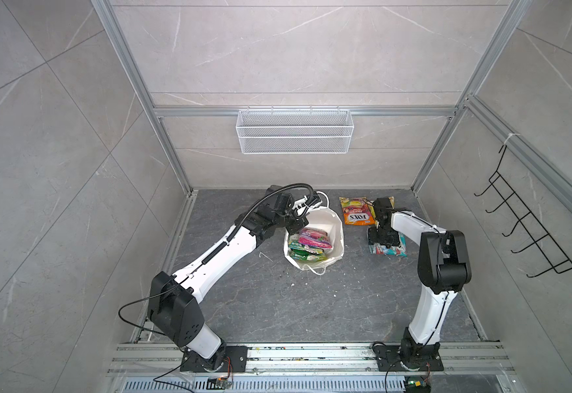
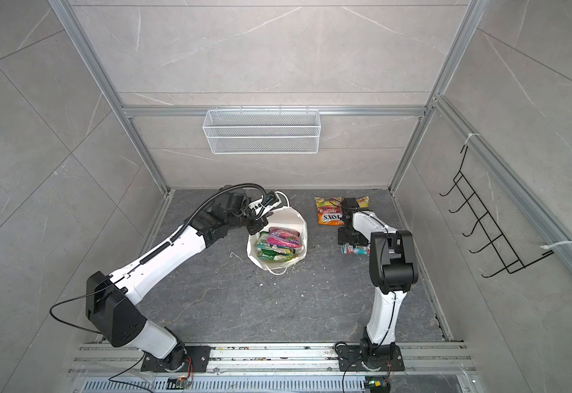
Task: Take the snacks out of the paper bag
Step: Move the snack to the top-right of the table.
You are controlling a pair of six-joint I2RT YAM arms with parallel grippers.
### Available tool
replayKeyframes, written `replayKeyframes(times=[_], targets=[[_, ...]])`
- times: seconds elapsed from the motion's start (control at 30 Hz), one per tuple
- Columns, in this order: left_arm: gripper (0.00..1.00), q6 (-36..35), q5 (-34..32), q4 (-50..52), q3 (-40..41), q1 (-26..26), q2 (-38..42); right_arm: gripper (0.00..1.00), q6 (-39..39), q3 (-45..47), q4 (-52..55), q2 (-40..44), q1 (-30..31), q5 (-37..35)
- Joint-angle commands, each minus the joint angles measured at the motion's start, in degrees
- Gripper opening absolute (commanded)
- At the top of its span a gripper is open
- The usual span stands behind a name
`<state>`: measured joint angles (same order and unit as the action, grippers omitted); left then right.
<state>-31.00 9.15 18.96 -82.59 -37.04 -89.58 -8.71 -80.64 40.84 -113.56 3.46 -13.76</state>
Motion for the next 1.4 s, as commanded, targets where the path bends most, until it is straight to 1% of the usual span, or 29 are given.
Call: replayKeyframes(times=[0.0,0.1,0.4,0.53,0.73,0.87,1.0,1.03,1.07,1.1,1.13,1.17,1.2,1.23,1.27,1.3,1.37], targets=[[0.00,1.09,0.88,-2.01,-1.34,-0.19,1.16,0.72,5.49,-2.53,0.90,-3.24,-0.12,-2.93],[0.00,0.97,1.04,-1.95,-1.26,-0.15,1.25,0.72,7.57,-4.45,1.61,-5.12,-0.26,-4.66],[0.00,0.31,0.94,-2.06,-1.29,-0.15,1.44,0.72,6.99,-8.45,3.23,-5.89,-1.79,-4.83],[0.00,0.14,0.79,-1.92,-1.28,-0.12,1.55,0.72,7.29,-9.52,4.18,-5.88,-2.30,-6.10],[0.00,-0.04,0.71,-1.93,-1.19,-0.14,1.40,0.76,8.11,-10.30,4.23,-4.70,-2.28,-4.66],[0.00,0.01,0.79,-1.93,-1.32,-0.14,1.45,0.77,7.29,-10.93,5.52,-1.16,-2.17,-1.87],[0.00,-0.04,0.83,-1.88,-1.41,-0.14,1.51,0.76,5.45,-10.73,7.06,7.84,-0.23,3.50],[0.00,-0.07,0.78,-1.90,-1.33,-0.14,1.51,0.73,4.84,-10.07,6.71,11.25,0.96,3.99],[0.00,-0.07,0.69,-1.83,-1.30,-0.15,1.60,0.67,3.41,-8.20,4.72,15.88,2.22,4.05],[0.00,-0.15,0.68,-1.72,-1.29,-0.16,1.62,0.65,1.71,-6.04,2.34,19.11,2.50,5.38],[0.00,-0.13,0.69,-1.80,-1.15,-0.14,1.63,0.46,-1.48,-1.65,-2.59,24.38,2.03,11.35],[0.00,-0.26,0.73,-1.78,-1.02,-0.14,1.52,0.33,-3.76,0.85,-6.17,27.82,0.94,17.16],[0.00,-0.37,0.90,-1.74,-0.92,-0.15,1.43,0.26,-5.76,3.82,-9.97,30.99,-0.01,23.22],[0.00,-0.39,1.08,-1.60,-0.93,-0.14,1.41,0.24,-6.49,5.77,-12.56,33.74,-0.04,28.92],[0.00,-0.29,1.17,-1.52,-0.73,-0.17,1.34,0.23,-5.50,6.55,-13.38,35.38,0.74,34.10],[0.00,-0.29,1.48,-1.46,-0.55,-0.19,1.40,0.20,-3.57,6.57,-13.41,36.68,2.61,38.74],[0.00,-0.30,1.99,-1.14,-0.25,-0.19,1.60,0.17,2.23,5.99,-10.50,38.63,8.22,39.88]])
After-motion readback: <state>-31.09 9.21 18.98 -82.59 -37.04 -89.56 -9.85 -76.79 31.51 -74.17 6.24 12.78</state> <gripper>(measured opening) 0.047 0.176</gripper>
